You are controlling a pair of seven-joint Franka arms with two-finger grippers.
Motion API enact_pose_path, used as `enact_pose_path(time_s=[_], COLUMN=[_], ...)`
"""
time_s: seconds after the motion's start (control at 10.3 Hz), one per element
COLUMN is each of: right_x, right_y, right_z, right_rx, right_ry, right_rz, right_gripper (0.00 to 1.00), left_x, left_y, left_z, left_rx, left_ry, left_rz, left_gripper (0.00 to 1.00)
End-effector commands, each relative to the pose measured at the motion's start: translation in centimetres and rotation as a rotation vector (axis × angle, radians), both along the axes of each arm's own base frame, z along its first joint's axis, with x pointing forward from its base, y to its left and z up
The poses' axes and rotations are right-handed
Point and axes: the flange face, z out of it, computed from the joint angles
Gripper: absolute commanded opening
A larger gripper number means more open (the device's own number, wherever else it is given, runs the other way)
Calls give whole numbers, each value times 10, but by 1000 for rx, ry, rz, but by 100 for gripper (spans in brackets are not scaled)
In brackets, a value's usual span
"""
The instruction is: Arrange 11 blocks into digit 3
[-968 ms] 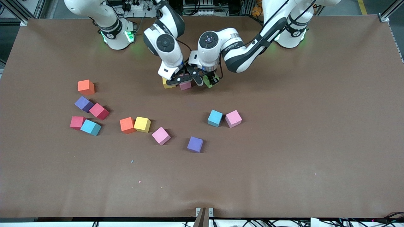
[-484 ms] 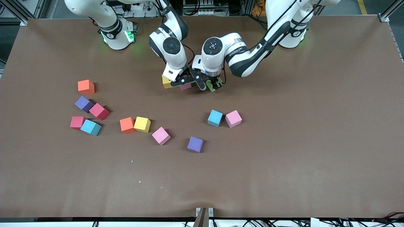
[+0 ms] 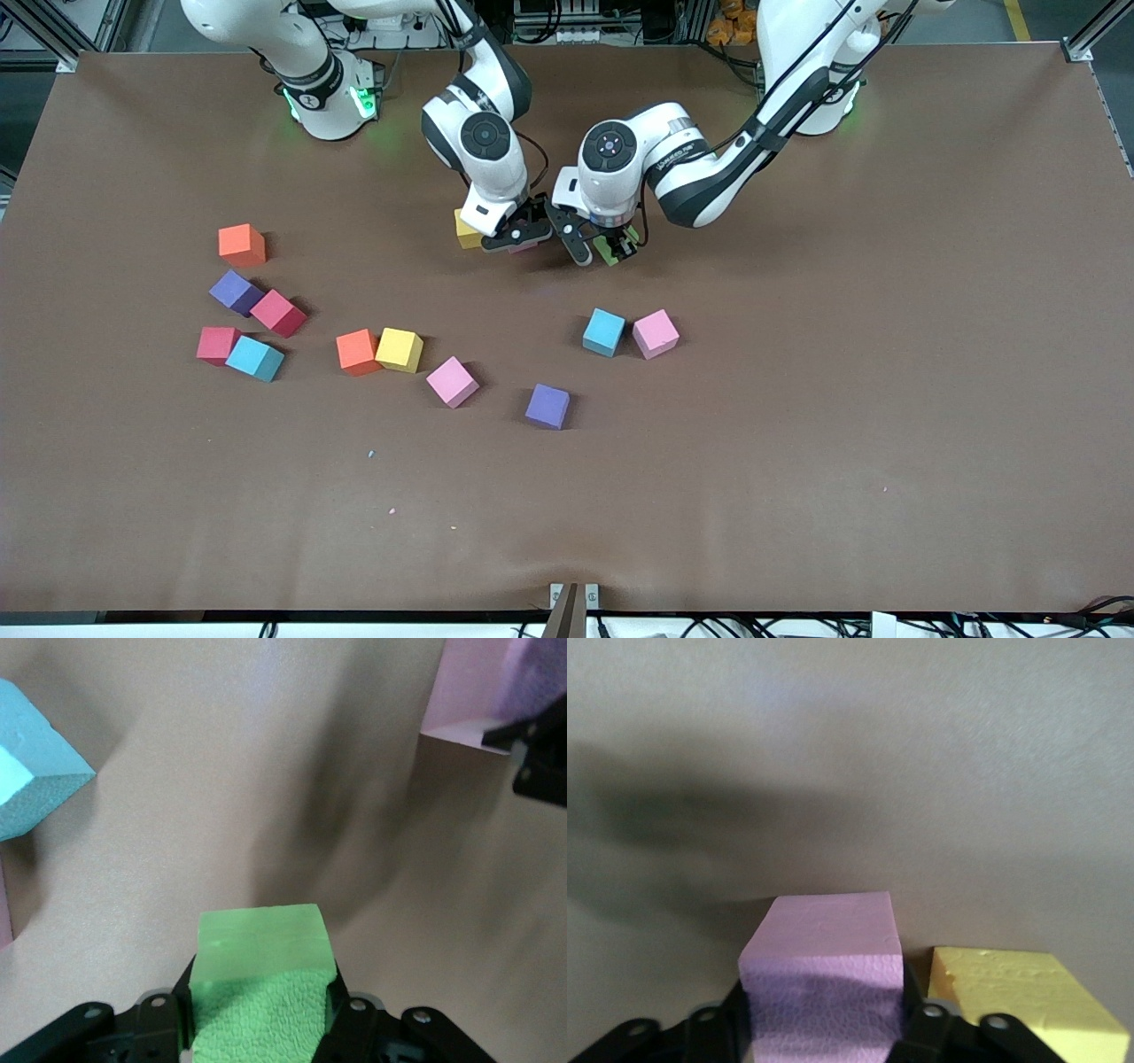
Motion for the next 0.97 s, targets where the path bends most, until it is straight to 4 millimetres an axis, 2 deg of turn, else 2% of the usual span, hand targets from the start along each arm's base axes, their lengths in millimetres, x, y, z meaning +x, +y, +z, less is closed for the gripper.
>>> enact_pose_path(time_s=[0.0,0.19,0.39,0.58,0.68,0.87], right_x=[7,17,14,20,24,38], right_y=[-1,-13,-18,-34,-46,-90], right_z=[22,55,89,120,132,143], right_rx=[15,27,36,45,50,41], right_ry=[-18,-6,9,24,35,55], right_rz=[-6,-32,-26,-17,28,167], right_gripper=[5,5,5,5,5,5], left_x=[0,2,2,2,2,2], left_y=[0,0,0,-1,-2,-2], left_z=[1,0,0,0,0,0], left_rx=[14,14,13,10,9,9], left_ry=[-10,-7,-5,-3,-4,-2], left_rz=[-26,-26,-21,-18,-18,-18], left_gripper=[0,0,0,0,0,0])
